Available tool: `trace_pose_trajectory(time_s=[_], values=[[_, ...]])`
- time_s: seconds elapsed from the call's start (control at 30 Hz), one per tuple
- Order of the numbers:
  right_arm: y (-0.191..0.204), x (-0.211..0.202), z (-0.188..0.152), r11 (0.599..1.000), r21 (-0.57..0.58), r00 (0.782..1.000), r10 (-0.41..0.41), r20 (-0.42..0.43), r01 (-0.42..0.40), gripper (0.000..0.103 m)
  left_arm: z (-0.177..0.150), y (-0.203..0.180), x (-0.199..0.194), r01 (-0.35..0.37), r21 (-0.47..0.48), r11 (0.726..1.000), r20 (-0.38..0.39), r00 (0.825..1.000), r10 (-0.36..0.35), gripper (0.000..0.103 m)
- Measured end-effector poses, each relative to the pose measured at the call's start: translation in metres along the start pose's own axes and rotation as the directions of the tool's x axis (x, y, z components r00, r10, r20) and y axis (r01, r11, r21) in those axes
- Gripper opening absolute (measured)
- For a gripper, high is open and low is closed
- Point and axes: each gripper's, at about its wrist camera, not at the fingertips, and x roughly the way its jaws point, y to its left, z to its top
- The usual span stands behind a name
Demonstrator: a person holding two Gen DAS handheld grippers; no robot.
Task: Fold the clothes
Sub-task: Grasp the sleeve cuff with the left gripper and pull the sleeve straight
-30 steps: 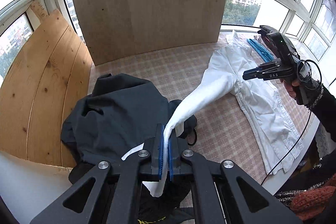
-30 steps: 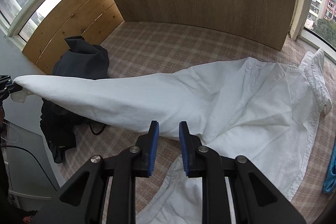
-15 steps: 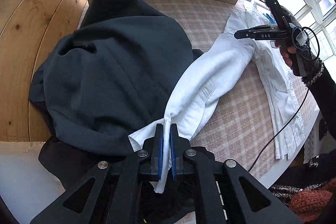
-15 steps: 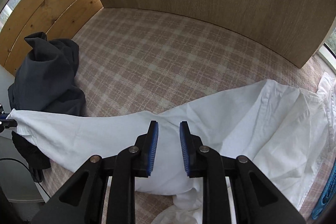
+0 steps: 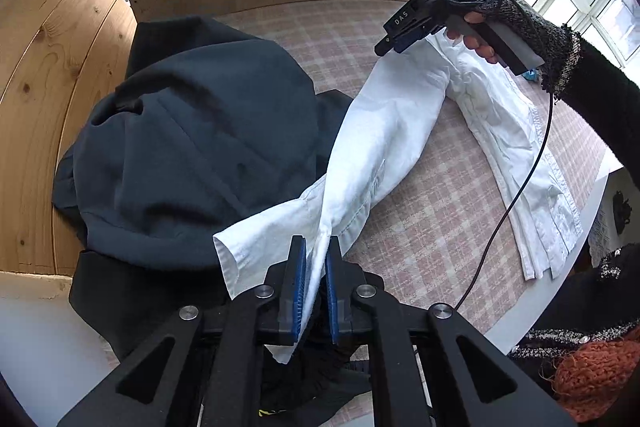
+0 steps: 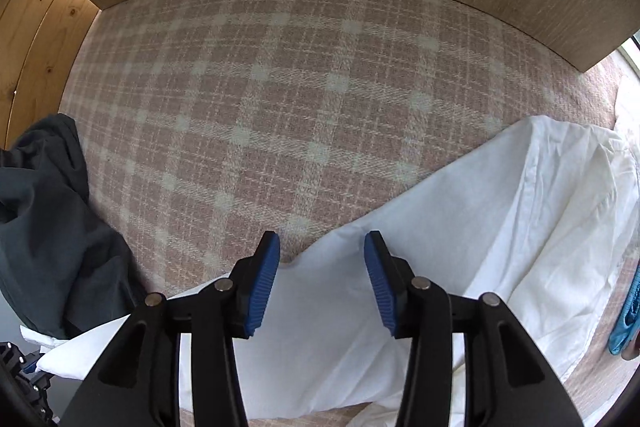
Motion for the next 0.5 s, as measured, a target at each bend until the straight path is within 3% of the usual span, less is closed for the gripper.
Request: trace_pose_trajectory(time_s=[0.1,0.17,0.2,0.3,0.5], values=[[0.013,0.001,0.005,0.997,-0.06,0.998,-0.056,0.011,0.056,0.041,-0.002,0.003,0.001,-0.001,0.001,1.0,0.007,1.0,0.001,0.008],[0.013,-0.001,0.007,0.993,-0.086,0.997,-0.079,0.027,0.081,0.021,-0.003,0.005,0.004,0.003,-0.005,1.0,0.013,1.0,-0.003,0.008],[0.01,-0.002,0.01,0.996,-0.079,0.998,-0.048,0.027,0.05,0.003,-0.004,0.005,0.005,0.007,-0.007,1.0,0.016,1.0,-0.006,0.008],[-0.003,-0.005,0.017,0.999,-0.037,0.998,0.042,0.04,-0.04,0.003,-0.006,0.006,0.006,0.013,-0.008,1.0,0.02,1.0,-0.012,0.008],[-0.022,-0.037,0.038,0.989,0.016,0.98,0.142,0.136,-0.145,0.002,0.002,0.004,-0.009,-0.008,0.008,1.0,0.051,0.999,0.008,0.008]])
